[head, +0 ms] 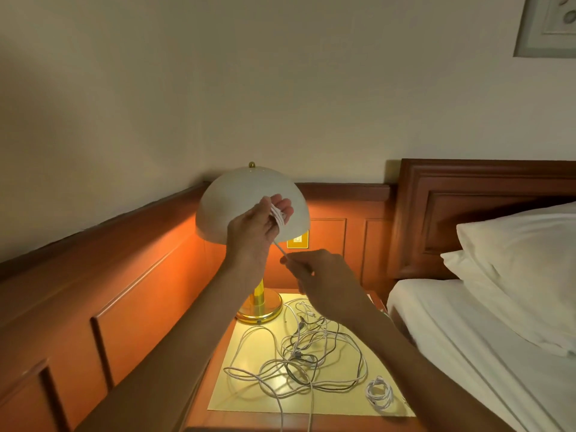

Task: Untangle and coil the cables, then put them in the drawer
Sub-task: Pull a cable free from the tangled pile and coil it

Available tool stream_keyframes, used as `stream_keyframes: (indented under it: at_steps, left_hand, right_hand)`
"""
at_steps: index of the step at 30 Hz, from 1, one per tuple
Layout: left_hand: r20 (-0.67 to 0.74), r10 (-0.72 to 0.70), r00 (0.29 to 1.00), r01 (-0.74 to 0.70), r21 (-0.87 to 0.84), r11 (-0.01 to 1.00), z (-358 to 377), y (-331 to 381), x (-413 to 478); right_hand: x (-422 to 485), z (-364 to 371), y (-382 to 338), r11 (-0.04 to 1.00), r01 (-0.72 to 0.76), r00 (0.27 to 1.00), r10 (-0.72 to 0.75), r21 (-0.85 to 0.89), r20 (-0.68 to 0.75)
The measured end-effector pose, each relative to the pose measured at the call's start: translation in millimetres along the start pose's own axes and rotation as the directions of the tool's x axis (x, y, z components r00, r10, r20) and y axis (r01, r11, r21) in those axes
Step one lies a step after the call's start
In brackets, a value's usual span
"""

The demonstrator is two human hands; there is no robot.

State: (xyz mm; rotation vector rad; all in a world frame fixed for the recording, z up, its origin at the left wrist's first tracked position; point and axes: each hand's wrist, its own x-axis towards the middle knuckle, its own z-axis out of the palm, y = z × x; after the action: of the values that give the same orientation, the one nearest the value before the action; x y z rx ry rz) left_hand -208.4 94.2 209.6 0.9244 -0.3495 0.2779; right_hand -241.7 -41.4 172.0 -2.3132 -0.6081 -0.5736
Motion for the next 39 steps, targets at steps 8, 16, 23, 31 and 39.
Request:
stream_keyframes:
  at_steps: [8,16,23,31,39]
  left_hand:
    - [0.523,-0.042,0.851,-0.490,0.821,0.294,-25,-11,-5]
    - [0.506,-0.284,0.815,0.161,0.273,0.949,-10,27,-29]
    - [0.079,-0.131,0.988,0.145,-0.211,0.967,3,-16,-4]
    - [0.411,0.151,0.899,-0.437,0.813,0.386,-30,-49,-1]
    - [-0.022,-0.395,0.918,0.386,-0.174,0.906,-13,-38,-3]
  right_hand:
    - [33,-80,-7,0.891,0.180,0.983,-0.152,-0.417,0.099]
    - [50,-83,29,0.921,0.090,0.991,-0.122,0.379,0.062]
    - [10,7,22,0.952,-0.072,0.995,0.087,0.297,-0.040]
    - [-1,-9,18,0.933,0.014,1.000,-0.010,-0.359,0.013]
    - [-18,-19,8,0.957,0.012,0.969,0.059,-0.289,0.238]
